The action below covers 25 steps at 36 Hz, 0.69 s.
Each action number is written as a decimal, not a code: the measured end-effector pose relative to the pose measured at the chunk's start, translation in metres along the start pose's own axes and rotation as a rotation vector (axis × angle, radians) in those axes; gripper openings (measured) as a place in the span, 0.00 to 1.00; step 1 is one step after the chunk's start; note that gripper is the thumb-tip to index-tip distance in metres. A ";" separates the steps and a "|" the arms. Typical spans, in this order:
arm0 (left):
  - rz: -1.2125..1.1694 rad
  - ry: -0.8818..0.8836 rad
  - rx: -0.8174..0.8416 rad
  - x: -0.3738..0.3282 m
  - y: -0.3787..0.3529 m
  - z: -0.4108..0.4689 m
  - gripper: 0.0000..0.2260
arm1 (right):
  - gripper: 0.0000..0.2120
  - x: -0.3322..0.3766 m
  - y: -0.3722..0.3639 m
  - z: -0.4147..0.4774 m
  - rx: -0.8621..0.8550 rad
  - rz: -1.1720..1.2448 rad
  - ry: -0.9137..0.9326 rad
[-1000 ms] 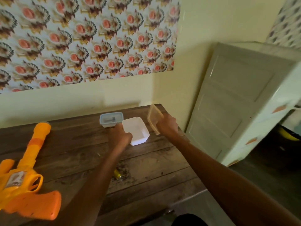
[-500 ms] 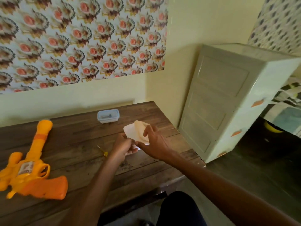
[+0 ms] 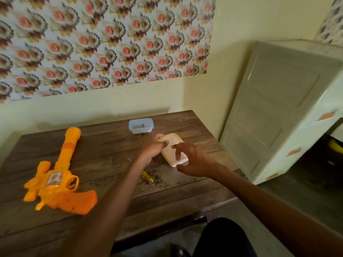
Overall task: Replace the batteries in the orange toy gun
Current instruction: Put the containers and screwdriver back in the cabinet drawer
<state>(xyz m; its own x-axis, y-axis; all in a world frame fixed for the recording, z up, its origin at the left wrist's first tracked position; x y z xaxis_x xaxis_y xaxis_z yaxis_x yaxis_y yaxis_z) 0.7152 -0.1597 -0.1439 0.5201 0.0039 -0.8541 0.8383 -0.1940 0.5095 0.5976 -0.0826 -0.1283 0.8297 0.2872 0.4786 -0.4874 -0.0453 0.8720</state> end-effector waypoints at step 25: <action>-0.693 0.314 0.154 0.022 -0.017 -0.058 0.12 | 0.34 -0.060 -0.009 -0.020 -0.365 1.157 -0.894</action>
<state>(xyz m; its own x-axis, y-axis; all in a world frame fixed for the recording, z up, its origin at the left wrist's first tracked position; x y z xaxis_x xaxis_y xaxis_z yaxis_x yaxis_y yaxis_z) 0.7219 -0.0993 -0.1655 -0.0737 0.4472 -0.8914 0.9689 -0.1796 -0.1702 0.5466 -0.0804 -0.1673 -0.2269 -0.4064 0.8850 -0.8977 0.4398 -0.0282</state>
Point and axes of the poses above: each hand's wrist, its own z-axis towards the middle knuckle, its own y-axis out of the back of the hand, x = y × z, the point moved 10 cm from there along z, towards the middle knuckle, and after that the axes turned 3 degrees about -y, right-handed, at the moved point
